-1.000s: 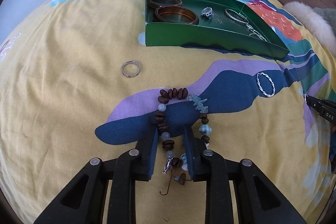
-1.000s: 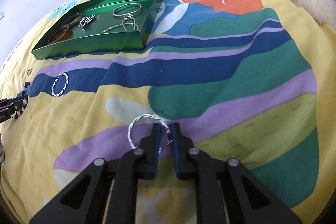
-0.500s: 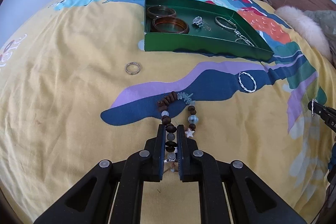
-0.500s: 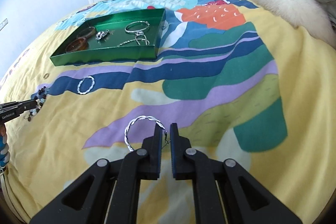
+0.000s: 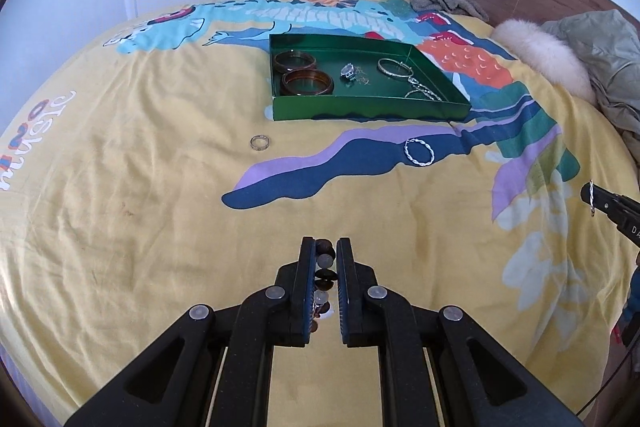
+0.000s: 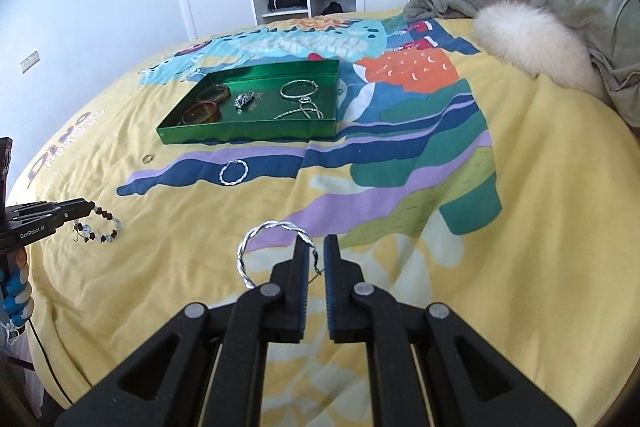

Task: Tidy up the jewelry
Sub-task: 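Carry the beaded bracelet and twisted silver hoop into the green tray with both tools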

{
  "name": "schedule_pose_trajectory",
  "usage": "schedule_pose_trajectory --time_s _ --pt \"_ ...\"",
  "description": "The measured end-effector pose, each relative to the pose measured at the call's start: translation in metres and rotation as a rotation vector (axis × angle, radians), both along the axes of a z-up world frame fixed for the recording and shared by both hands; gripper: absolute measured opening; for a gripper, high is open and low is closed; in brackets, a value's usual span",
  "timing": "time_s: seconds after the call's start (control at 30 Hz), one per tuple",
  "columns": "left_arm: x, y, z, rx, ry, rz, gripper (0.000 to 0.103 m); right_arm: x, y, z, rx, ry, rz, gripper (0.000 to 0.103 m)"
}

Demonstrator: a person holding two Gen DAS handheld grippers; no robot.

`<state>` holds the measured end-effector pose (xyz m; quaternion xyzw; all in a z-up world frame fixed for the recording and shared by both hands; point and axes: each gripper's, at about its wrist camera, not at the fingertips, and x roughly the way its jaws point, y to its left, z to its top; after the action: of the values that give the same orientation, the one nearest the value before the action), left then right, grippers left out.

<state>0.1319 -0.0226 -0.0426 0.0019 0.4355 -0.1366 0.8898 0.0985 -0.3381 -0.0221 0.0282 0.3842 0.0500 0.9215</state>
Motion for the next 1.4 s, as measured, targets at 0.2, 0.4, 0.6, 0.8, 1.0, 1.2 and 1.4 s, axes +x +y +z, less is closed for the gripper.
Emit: schedule_pose_trajectory --time_s 0.2,0.4,0.6,0.8,1.0,1.2,1.4 --pt "-0.025 -0.001 0.020 -0.009 -0.041 -0.018 0.010 -0.023 0.013 0.016 0.012 -0.040 0.020 0.006" --pt "-0.029 -0.008 0.040 -0.016 -0.078 -0.041 0.010 -0.033 0.025 0.028 0.017 -0.067 0.038 0.006" --pt "-0.007 -0.021 0.066 -0.023 -0.118 -0.064 0.010 -0.018 0.035 0.044 0.016 -0.093 0.047 0.006" --pt "0.038 -0.038 0.089 -0.041 -0.154 -0.074 0.010 0.024 0.043 0.063 0.016 -0.121 0.058 0.006" --pt "0.108 -0.063 0.090 -0.038 -0.153 -0.082 0.010 0.091 0.046 0.071 0.019 -0.132 0.055 0.006" --pt "0.179 -0.092 0.066 -0.029 -0.114 -0.100 0.010 0.170 0.046 0.044 0.032 -0.091 0.049 0.006" --pt "0.225 -0.120 0.023 0.000 -0.054 -0.132 0.010 0.230 0.044 -0.012 0.034 0.000 0.052 0.006"
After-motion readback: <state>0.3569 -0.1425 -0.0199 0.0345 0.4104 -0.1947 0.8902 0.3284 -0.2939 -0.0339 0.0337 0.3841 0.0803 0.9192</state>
